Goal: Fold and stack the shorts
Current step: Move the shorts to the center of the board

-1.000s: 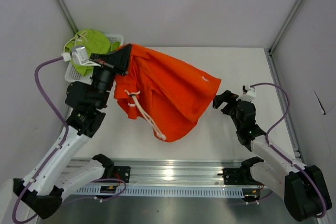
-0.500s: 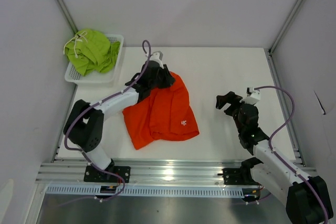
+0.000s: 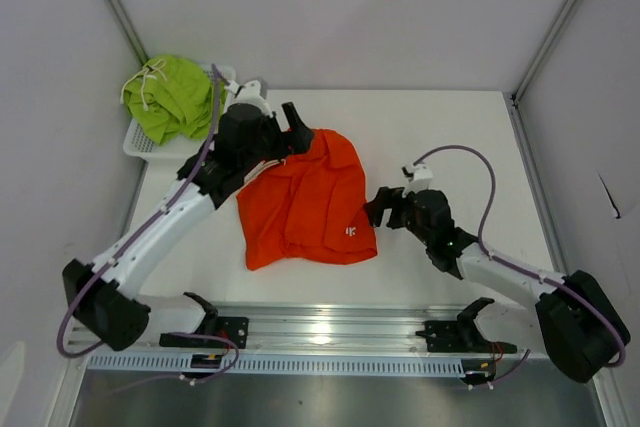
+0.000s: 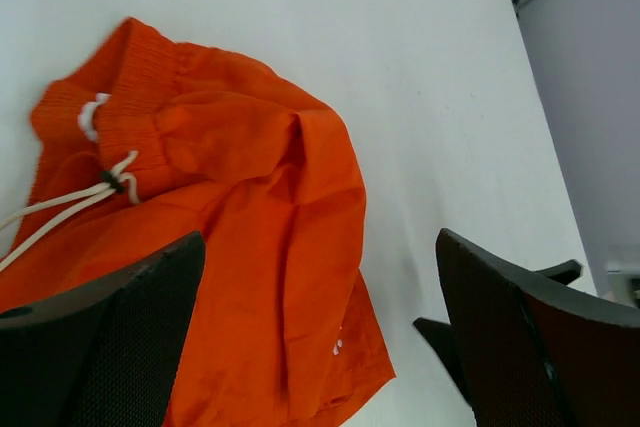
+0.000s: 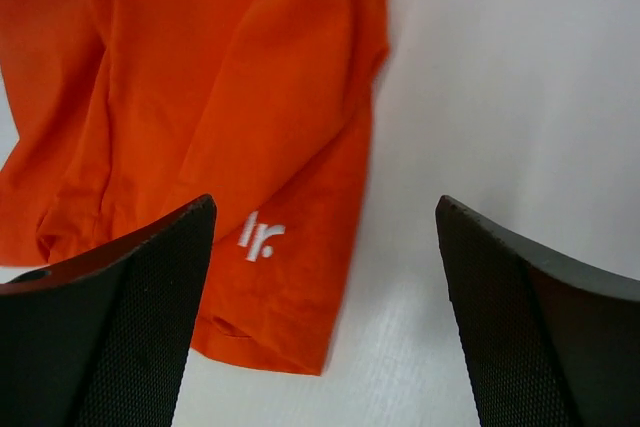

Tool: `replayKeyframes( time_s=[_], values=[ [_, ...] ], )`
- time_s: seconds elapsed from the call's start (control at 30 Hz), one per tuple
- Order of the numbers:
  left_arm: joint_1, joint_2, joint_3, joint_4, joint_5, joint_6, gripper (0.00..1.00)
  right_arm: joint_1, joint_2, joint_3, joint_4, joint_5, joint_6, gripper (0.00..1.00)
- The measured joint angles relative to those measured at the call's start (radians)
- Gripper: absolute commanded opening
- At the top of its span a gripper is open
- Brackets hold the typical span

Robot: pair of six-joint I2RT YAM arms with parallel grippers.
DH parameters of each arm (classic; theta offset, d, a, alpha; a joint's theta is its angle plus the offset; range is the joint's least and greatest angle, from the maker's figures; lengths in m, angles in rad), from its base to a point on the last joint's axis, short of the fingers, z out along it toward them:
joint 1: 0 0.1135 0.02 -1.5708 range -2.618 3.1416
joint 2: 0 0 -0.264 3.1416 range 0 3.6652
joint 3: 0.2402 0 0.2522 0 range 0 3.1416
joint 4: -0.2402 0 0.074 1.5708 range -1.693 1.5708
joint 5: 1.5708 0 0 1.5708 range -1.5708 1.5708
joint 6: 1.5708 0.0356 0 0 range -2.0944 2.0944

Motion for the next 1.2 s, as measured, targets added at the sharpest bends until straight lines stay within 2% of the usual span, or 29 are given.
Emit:
replayKeyframes(
  time_s=[0.13,0.23,0.4,0.5,0.63,0.67,0.7,0.73,0.77,0.8,0.9,1.0,1.2],
  values=[
    [0.01,-0.204,-0.121,-0.047,-0.06,-0.024,0.98,0.126,0.085,0.1,-0.045,0.027,-0.035,0.85],
    [0.015,-0.332,-0.258,-0.074,-0.089,-0.043,0.99,0.209,0.129,0.165,-0.078,0.056,-0.037,0.86],
    [0.027,-0.459,-0.477,-0.151,-0.139,-0.071,0.99,0.372,0.293,0.329,-0.183,0.169,-0.014,0.84],
    [0.037,-0.529,-0.586,-0.166,-0.151,-0.087,0.99,0.461,0.426,0.44,-0.269,0.254,0.017,0.78],
    [0.039,-0.583,-0.665,-0.173,-0.149,-0.105,0.99,0.52,0.61,0.581,-0.422,0.345,0.065,0.58],
    [0.039,-0.591,-0.681,-0.172,-0.146,-0.107,0.99,0.524,0.669,0.632,-0.486,0.374,0.084,0.46],
    [0.039,-0.595,-0.688,-0.173,-0.145,-0.109,0.99,0.525,0.7,0.658,-0.514,0.39,0.09,0.38],
    [0.04,-0.597,-0.695,-0.174,-0.142,-0.111,0.99,0.525,0.728,0.681,-0.548,0.41,0.106,0.16],
    [0.04,-0.599,-0.7,-0.174,-0.142,-0.113,0.99,0.523,0.744,0.695,-0.578,0.426,0.115,0.05],
    [0.04,-0.602,-0.705,-0.175,-0.138,-0.114,0.99,0.521,0.748,0.697,-0.596,0.435,0.129,0.0],
    [0.04,-0.623,-0.724,-0.171,-0.126,-0.122,0.99,0.507,0.724,0.69,-0.653,0.46,0.155,0.0],
    [0.04,-0.644,-0.747,-0.165,-0.119,-0.129,0.99,0.482,0.623,0.633,-0.675,0.464,0.159,0.0],
    [0.04,-0.631,-0.763,-0.143,-0.103,-0.13,0.98,0.331,0.178,0.462,-0.682,0.391,0.161,0.0]
  ],
)
